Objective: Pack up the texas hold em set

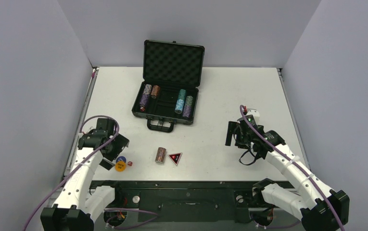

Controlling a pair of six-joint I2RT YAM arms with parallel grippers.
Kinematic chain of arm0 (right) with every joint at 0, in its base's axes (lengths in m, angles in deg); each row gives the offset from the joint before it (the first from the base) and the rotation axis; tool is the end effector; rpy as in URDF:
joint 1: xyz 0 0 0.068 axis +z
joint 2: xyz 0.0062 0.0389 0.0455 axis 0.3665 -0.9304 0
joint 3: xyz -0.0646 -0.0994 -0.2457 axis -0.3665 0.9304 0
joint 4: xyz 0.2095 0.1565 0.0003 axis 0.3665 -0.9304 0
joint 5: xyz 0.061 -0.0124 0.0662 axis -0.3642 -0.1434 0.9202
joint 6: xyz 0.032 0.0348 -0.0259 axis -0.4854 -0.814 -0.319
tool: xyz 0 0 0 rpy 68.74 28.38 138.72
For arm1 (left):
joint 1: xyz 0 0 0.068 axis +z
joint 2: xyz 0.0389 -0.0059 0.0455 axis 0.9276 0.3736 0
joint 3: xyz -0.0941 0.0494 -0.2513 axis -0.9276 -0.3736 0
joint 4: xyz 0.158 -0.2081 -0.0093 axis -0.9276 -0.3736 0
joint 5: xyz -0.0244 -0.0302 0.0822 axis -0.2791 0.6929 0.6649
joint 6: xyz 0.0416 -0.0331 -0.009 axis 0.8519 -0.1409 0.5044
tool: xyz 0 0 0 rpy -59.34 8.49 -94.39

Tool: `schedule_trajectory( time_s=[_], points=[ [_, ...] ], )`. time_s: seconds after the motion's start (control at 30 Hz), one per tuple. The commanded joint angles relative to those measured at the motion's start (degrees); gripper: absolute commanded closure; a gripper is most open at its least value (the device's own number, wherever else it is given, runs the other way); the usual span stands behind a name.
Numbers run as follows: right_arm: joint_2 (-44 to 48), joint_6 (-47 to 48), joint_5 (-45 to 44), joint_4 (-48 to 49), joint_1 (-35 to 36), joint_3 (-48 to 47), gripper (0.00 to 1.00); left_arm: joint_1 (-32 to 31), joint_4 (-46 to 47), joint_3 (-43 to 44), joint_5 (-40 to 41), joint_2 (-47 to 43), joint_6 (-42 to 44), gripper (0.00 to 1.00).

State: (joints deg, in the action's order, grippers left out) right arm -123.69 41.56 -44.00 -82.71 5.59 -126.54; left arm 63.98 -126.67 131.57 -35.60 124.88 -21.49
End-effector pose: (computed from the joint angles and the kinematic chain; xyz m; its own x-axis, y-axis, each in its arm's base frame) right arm 0.1634 0.0777 0.2516 -0.8317 0.1662 -0.5297 0.0773 0.9795 0.1859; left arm 0.1460 -0.0031 0.2405 -0.4487 -0.8341 -0.3209 -0.8337 0.5200 -0.1858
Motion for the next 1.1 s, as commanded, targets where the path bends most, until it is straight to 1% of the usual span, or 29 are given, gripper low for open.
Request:
schedule_trajectory(
  time_s=[0.0,0.13,0.23,0.47,0.53,0.67,0.73,0.9,1.07],
  points=[
    [-0.77,-0.29,-1.76,0.42,0.42,-0.04,0.05,-0.43,-1.69,-1.49,-0.13,-1.27,-3.47,0.01],
    [-0.96,-0.40,-1.77,0.60,0.44,0.07,0.05,-0.85,-1.46,-3.60,-0.49,-1.51,-5.77,0.00],
    [-1.39,-0.34,-1.74,0.61,0.50,0.04,0.05,-1.69,0.29,-5.25,-2.21,-1.12,-7.04,0.07],
    [-1.53,-0.56,-1.96,0.58,0.51,0.08,0.05,-4.83,2.15,-7.63,-1.28,-0.10,-10.21,0.11],
    [-1.60,-0.64,-2.07,0.53,0.51,0.08,0.05,-5.14,3.00,-8.54,-1.47,0.05,-10.40,0.15],
    [-1.85,-0.73,-2.30,0.45,0.60,0.08,0.06,-5.49,5.25,-10.41,-1.59,0.00,-11.05,0.27],
    [-1.90,-0.76,-2.47,0.37,0.58,0.08,0.06,-5.50,6.11,-11.16,-1.60,-0.16,-11.34,0.30],
    [-1.98,-0.91,-2.81,0.28,0.59,0.08,0.06,-5.55,6.90,-11.79,-1.23,0.62,-11.28,0.33],
    [-2.24,-0.94,-3.10,0.40,0.66,0.08,0.06,-5.50,9.02,-12.22,-0.67,1.70,-11.13,0.44]
  ],
)
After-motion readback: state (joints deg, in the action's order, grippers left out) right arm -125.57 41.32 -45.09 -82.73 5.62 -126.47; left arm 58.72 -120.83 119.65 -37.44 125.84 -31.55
